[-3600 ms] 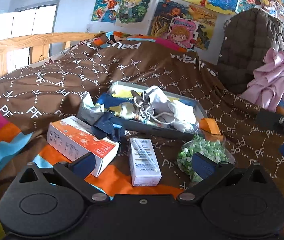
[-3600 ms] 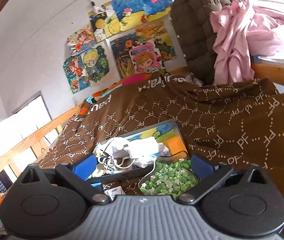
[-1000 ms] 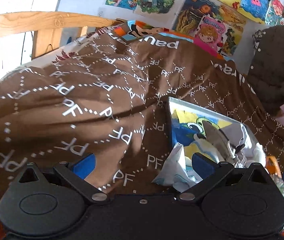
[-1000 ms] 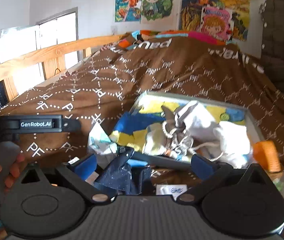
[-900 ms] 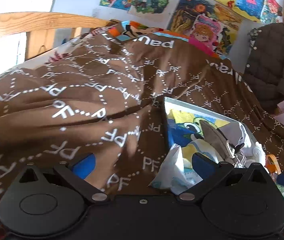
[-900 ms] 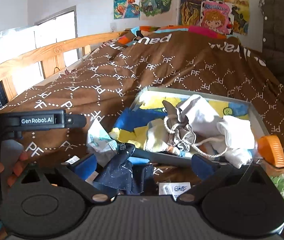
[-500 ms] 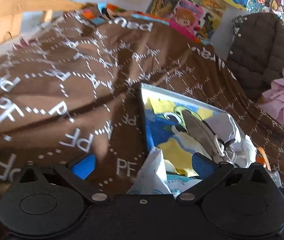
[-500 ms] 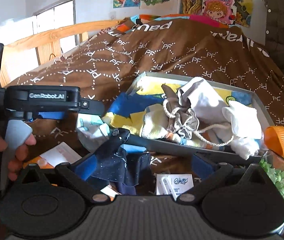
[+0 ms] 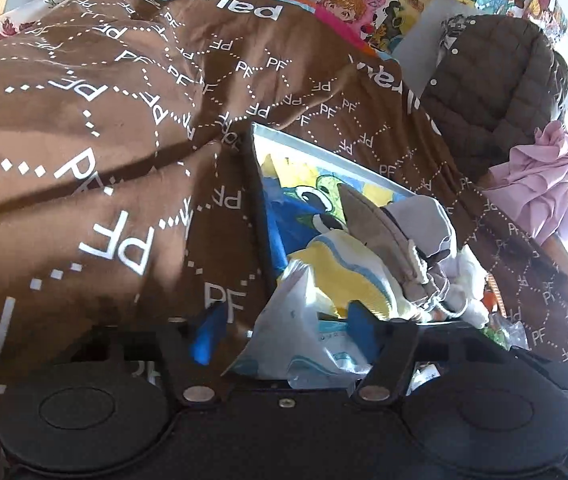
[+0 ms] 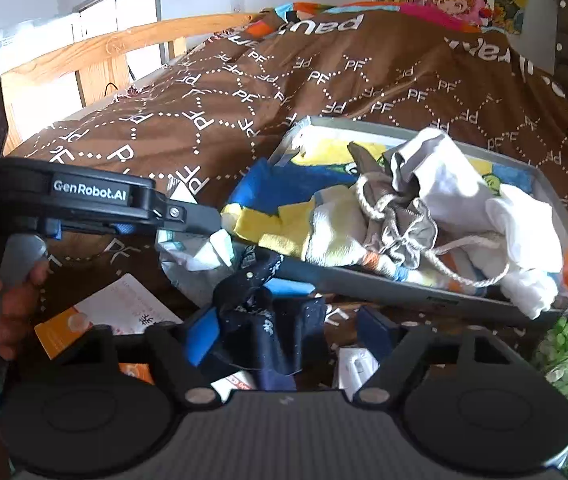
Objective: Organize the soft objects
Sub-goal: 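Close the left tool on the white plastic bag while the right tool grasps the dark navy cloth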
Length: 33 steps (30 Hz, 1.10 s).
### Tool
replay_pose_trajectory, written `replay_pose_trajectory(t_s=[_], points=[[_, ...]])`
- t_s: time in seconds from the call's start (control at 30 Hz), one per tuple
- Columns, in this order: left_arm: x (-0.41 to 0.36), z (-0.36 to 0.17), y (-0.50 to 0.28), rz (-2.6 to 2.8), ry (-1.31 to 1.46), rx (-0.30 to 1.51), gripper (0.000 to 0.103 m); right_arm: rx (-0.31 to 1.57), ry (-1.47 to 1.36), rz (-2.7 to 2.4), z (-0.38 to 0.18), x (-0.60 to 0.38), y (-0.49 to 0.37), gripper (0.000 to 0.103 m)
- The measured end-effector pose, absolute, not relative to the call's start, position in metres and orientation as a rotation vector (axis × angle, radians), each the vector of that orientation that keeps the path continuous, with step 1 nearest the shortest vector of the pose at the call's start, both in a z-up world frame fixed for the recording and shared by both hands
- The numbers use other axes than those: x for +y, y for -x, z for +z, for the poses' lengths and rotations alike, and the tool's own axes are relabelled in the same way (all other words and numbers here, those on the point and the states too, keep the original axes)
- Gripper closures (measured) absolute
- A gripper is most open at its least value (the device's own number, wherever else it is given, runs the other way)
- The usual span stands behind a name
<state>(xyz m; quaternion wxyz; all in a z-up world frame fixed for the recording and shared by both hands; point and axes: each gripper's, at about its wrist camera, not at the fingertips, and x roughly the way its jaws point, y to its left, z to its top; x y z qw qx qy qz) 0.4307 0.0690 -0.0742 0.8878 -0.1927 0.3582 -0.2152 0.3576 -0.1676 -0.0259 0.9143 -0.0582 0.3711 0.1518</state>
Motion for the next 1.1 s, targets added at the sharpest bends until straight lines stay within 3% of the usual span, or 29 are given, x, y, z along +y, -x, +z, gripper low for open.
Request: replay_pose_trajectory(t_s=[0.13, 0.3, 0.47, 0.53, 0.73, 1.1], points=[[0.074, -0.071, -0.431, -0.444, 0.406, 0.750, 0.067, 0.813, 0.072, 0.315, -0.028, -0.168, -0.363, 0.049], [0.075, -0.071, -0.430, -0.465, 0.407, 0.765, 0.069, 0.838, 0.070, 0.322, -0.029, -0.167, -0.362, 0.061], [0.073, -0.072, -0.429, -0.467, 0.393, 0.783, 0.069, 0.861, 0.059, 0.285, -0.033, -0.171, -0.362, 0.090], [0.074, -0.072, -0.428, -0.443, 0.390, 0.769, 0.080, 0.853, 0.061, 0.275, -0.034, -0.171, -0.361, 0.097], [0.083, -0.063, -0.422, -0.375, 0.438, 0.685, 0.090, 0.732, 0.122, 0.291, -0.018, -0.161, -0.349, 0.099], [0.079, -0.033, -0.399, -0.356, 0.538, 0.300, 0.090, 0.388, 0.158, 0.218, 0.022, -0.162, -0.353, 0.099]])
